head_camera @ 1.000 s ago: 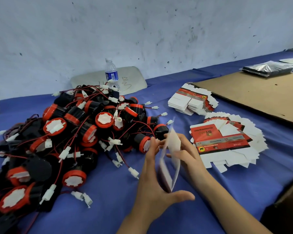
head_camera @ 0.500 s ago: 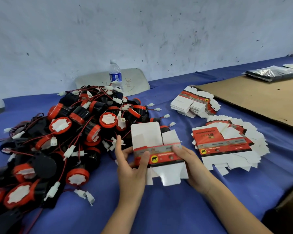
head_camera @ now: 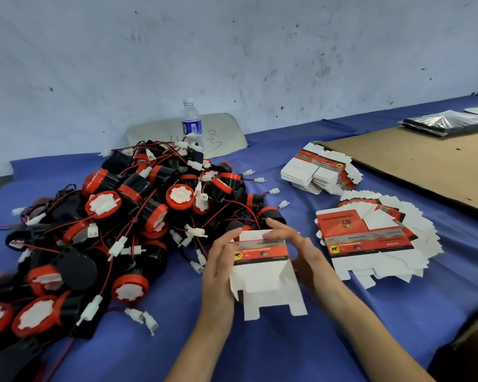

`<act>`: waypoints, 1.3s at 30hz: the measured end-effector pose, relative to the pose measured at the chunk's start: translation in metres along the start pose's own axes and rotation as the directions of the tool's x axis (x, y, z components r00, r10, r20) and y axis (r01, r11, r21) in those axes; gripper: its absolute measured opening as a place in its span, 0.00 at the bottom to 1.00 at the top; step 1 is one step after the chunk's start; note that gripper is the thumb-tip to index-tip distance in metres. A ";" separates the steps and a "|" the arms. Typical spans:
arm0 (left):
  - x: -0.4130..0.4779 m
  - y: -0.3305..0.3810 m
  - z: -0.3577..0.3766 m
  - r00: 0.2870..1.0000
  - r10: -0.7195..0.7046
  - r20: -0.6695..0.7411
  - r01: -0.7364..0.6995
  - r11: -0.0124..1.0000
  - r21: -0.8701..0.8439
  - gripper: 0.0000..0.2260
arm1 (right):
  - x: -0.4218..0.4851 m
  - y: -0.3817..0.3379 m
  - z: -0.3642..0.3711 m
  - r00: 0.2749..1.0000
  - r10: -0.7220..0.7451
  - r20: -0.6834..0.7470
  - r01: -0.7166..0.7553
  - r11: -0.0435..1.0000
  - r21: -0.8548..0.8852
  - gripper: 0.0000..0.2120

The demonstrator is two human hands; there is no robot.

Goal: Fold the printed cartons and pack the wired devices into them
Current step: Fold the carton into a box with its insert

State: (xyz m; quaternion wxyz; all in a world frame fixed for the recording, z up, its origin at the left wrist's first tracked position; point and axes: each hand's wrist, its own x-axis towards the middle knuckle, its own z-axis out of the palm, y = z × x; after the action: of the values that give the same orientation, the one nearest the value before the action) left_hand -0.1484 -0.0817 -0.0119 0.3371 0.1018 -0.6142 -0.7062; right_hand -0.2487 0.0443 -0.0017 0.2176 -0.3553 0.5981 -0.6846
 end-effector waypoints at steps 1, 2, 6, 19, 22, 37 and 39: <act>0.001 0.002 0.000 0.999 -0.017 -0.030 0.016 0.999 -0.033 0.15 | 0.001 0.001 -0.001 0.999 0.032 0.024 -0.032 0.999 0.034 0.15; 0.002 0.002 -0.001 0.998 -0.041 -0.056 0.037 0.997 -0.067 0.19 | 0.001 0.001 -0.002 0.999 0.035 0.038 -0.038 0.997 0.067 0.15; 0.001 0.002 -0.001 0.997 0.014 -0.071 -0.019 0.997 -0.073 0.35 | -0.001 0.005 -0.006 0.976 0.111 0.187 -0.155 0.958 0.240 0.26; -0.007 0.002 0.002 0.946 0.315 0.083 -0.325 0.900 0.289 0.31 | -0.003 -0.002 -0.006 0.944 0.264 0.196 -0.311 0.910 0.275 0.28; -0.010 0.002 0.004 0.966 0.258 0.022 -0.254 0.925 0.281 0.26 | -0.001 -0.003 -0.006 0.971 0.160 0.176 -0.195 0.960 0.200 0.29; -0.011 -0.003 0.006 0.961 0.269 0.055 -0.275 0.931 0.241 0.21 | -0.001 0.001 -0.001 0.988 0.103 0.112 -0.119 0.981 0.153 0.52; -0.012 -0.005 0.006 0.965 0.256 0.058 -0.262 0.935 0.239 0.21 | -0.002 -0.006 0.001 0.995 0.066 0.080 -0.077 0.987 0.141 0.53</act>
State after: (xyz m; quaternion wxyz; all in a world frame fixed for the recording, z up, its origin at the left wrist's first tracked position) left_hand -0.1450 -0.0697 -0.0186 0.4040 0.0518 -0.7090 -0.5757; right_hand -0.2455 0.0461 0.0033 0.2895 -0.3424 0.5510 -0.7039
